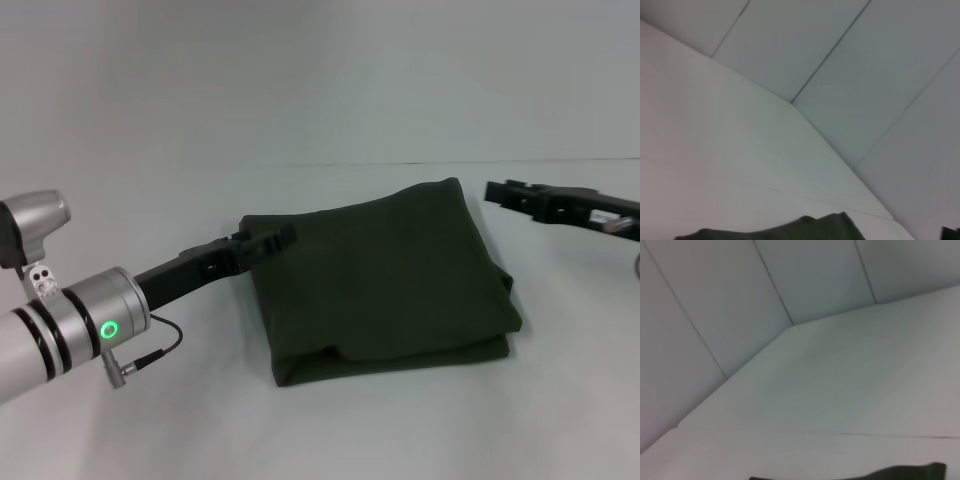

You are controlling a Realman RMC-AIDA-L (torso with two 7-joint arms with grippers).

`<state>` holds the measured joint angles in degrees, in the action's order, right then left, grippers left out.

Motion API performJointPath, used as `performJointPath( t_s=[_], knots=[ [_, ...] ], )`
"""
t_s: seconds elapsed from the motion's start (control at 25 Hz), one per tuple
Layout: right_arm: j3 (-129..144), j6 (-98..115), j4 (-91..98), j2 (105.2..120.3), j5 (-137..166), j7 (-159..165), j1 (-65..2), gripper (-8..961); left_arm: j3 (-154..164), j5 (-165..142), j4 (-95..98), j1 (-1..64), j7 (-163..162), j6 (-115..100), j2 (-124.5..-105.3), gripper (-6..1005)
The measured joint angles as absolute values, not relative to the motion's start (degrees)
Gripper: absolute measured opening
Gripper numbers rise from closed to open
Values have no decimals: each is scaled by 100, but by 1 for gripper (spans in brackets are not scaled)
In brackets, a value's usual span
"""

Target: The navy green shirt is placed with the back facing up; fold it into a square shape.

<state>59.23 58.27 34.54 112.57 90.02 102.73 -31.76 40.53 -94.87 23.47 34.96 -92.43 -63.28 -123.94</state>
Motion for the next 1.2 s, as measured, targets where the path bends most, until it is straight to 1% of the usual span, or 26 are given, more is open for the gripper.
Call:
performJointPath(
  t_s=[0.04, 0.12, 0.32, 0.36, 0.4, 0.52, 0.76, 0.96, 1.2],
  knots=[
    [5913, 5863, 3463, 11188, 9043, 10406, -3164, 295, 4071, -9488, 2346, 3514, -9300, -6252, -12392, 921],
    [5876, 5988, 3467, 11102, 9119, 10594, -3136, 339, 4135, -9491, 2346, 3539, -9406, -6127, -12389, 921],
    [5681, 6236, 3481, 10967, 9421, 11035, -3095, 447, 4295, -9493, 2346, 3579, -9514, -5984, -12388, 921],
    [5628, 6250, 3492, 10900, 9752, 11398, -3130, 469, 4299, -9493, 2346, 3580, -9515, -5973, -12391, 921],
    [5628, 6250, 3492, 10900, 9752, 11398, -3130, 528, 4299, -9493, 2346, 3583, -9516, -5951, -12394, 921],
    [5609, 6275, 3609, 10821, 10454, 12145, -3209, 707, 4299, -9493, 2355, 3585, -9518, -5860, -12398, 921],
    [5490, 6394, 3654, 10811, 10882, 12593, -3239, 902, 4297, -9492, 2381, 3601, -9519, -5709, -12401, 921],
    [5519, 6451, 3473, 10851, 11337, 12848, -3418, 904, 4262, -9444, 2439, 3511, -9515, -5932, -12402, 921],
    [5528, 6466, 2912, 10898, 11665, 12928, -3756, 899, 4220, -9424, 2925, 3096, -9420, -6891, -12413, 921]
  ],
)
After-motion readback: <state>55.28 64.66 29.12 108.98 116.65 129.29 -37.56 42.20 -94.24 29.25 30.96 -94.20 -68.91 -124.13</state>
